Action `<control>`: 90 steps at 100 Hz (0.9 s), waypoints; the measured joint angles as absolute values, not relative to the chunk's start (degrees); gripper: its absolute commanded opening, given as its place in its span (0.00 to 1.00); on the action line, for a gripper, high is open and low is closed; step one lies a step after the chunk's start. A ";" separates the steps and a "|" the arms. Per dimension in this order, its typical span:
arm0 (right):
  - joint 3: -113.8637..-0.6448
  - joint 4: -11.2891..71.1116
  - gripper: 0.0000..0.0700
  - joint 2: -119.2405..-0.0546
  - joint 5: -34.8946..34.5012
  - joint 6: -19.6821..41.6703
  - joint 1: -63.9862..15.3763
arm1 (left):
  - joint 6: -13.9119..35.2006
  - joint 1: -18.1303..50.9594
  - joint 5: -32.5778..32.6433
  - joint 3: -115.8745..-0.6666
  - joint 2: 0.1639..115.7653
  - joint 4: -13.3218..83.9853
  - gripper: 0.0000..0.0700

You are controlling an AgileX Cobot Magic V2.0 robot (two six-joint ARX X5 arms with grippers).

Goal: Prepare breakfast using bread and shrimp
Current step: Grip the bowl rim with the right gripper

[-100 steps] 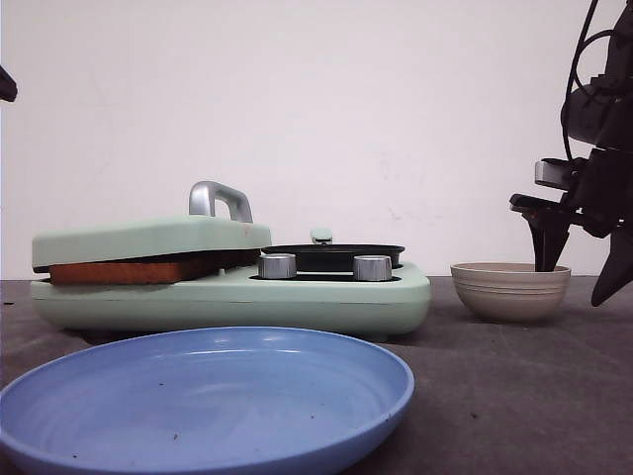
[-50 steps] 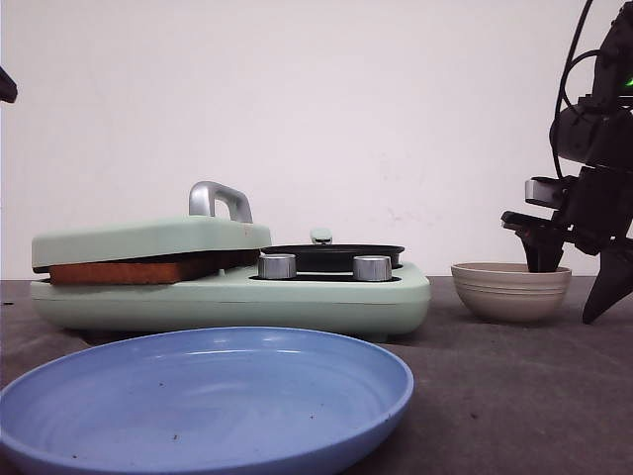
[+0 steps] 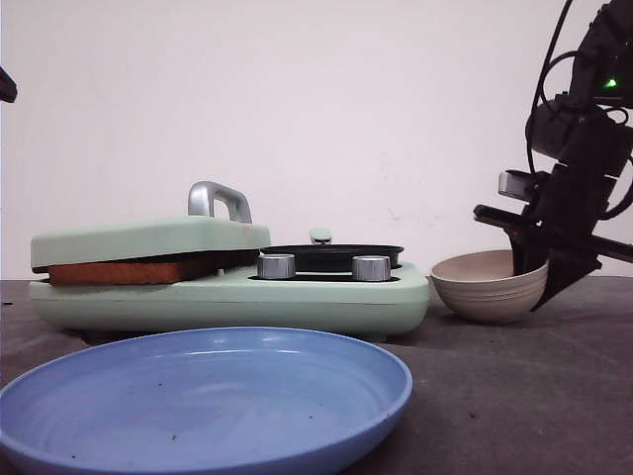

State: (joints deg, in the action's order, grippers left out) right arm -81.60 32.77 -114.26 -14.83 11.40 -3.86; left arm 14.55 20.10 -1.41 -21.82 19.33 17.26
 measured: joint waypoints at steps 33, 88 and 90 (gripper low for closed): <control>-81.60 32.73 0.00 -114.26 -15.09 11.86 -3.81 | 14.55 20.10 -1.41 -21.82 19.33 17.30 0.67; -82.06 33.65 0.31 -114.37 -17.08 13.34 -3.84 | 14.52 20.10 -1.41 -21.82 19.33 17.78 0.67; -82.06 33.80 0.39 -114.37 -17.06 13.32 -3.84 | 14.55 20.10 -1.41 -21.82 19.33 17.78 0.67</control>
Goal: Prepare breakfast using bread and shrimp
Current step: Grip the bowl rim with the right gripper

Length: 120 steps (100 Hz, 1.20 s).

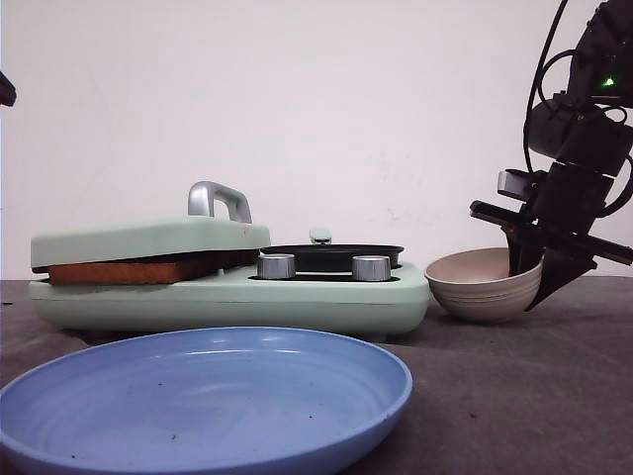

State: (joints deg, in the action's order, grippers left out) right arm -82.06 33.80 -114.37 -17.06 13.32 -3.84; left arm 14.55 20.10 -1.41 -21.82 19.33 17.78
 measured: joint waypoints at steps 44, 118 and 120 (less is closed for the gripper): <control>-82.13 35.94 0.39 -115.02 -17.12 13.30 -4.08 | 14.55 20.10 -1.41 -21.82 19.33 17.78 0.67; -83.24 38.83 0.00 -114.67 -18.28 13.10 -3.60 | 14.52 20.10 -1.41 -21.85 19.33 19.49 0.67; -83.35 38.87 0.00 -114.67 -18.28 13.10 -3.62 | 14.52 20.10 -1.41 -21.82 19.33 19.49 0.67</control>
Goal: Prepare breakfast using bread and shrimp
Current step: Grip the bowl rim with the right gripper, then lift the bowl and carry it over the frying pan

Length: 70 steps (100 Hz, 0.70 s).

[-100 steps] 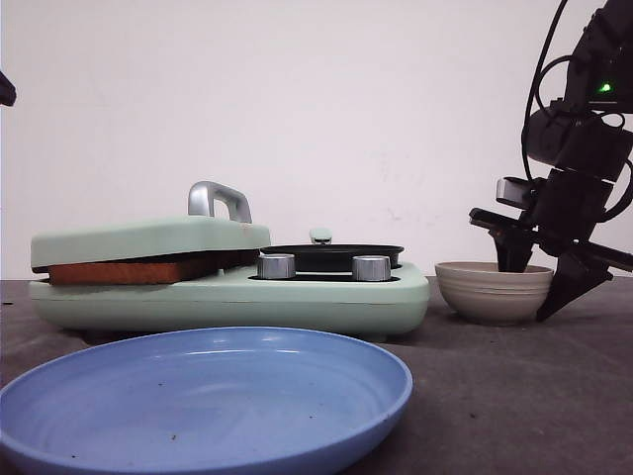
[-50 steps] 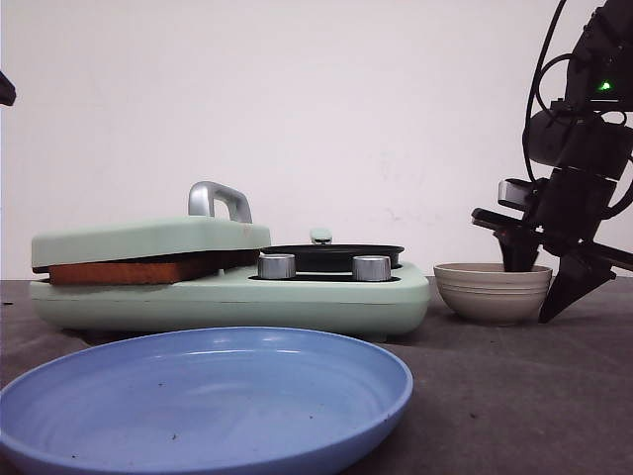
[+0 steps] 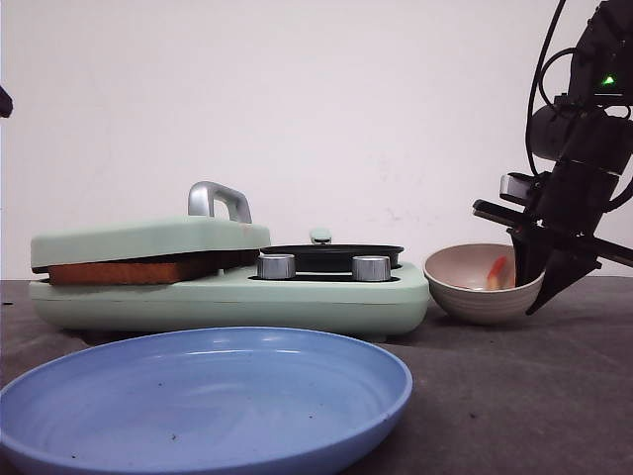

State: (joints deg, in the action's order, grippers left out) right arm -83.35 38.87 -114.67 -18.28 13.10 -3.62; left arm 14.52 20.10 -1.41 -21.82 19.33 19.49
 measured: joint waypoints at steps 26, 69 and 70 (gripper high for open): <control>-86.67 40.86 0.00 -115.22 -17.96 13.34 -3.70 | 14.52 20.10 -1.41 -21.82 19.33 19.49 0.67; -89.65 41.52 0.00 -115.22 -18.00 13.56 -3.70 | 14.52 20.10 -1.41 -21.82 19.33 19.49 0.67; -89.71 41.54 0.00 -115.22 -17.98 13.56 -3.70 | 14.52 20.10 -1.41 -21.82 19.33 19.49 0.67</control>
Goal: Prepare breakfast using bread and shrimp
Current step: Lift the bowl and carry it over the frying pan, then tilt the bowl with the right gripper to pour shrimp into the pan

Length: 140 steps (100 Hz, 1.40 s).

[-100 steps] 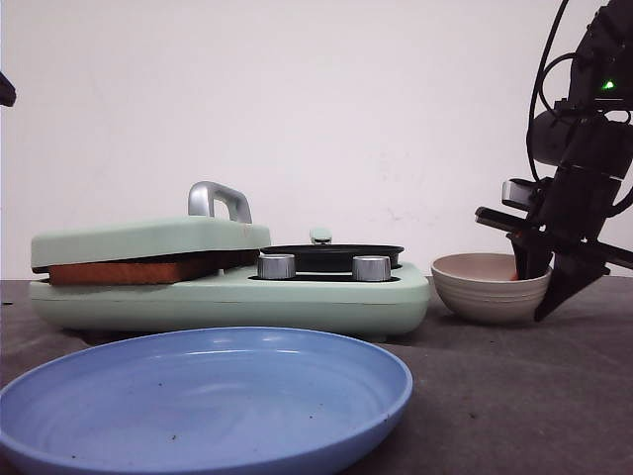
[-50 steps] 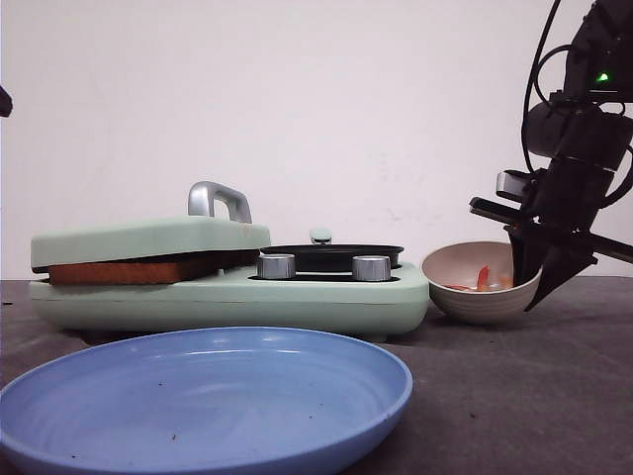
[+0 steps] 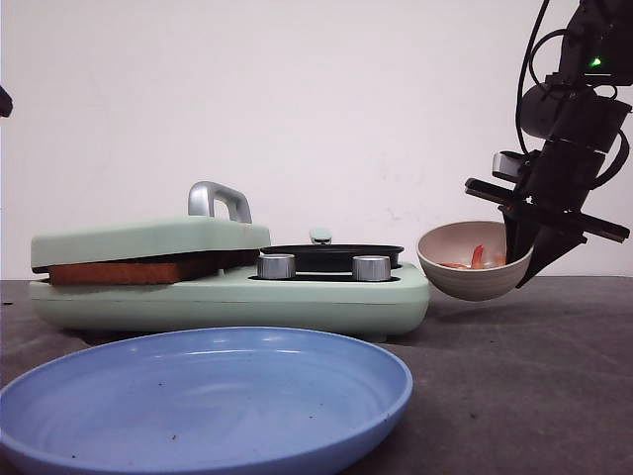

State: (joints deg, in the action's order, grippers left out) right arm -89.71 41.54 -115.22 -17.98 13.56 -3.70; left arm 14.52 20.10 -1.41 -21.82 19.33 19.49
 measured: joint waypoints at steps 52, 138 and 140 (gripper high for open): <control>-104.68 48.40 0.00 -115.22 -19.31 12.34 -4.21 | 14.52 20.10 -1.41 -21.82 19.33 19.49 0.67; -112.25 33.76 0.00 -116.79 -5.58 11.53 -21.61 | 14.50 20.10 -1.41 -21.82 19.33 21.85 0.67; -112.25 33.61 0.00 -116.99 -4.62 11.03 -21.91 | 14.48 20.10 -1.41 -21.82 19.33 21.98 0.67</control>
State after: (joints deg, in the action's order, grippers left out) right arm -112.25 33.61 -116.99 -4.62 11.03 -21.91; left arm 14.48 20.10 -1.41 -21.82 19.33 21.98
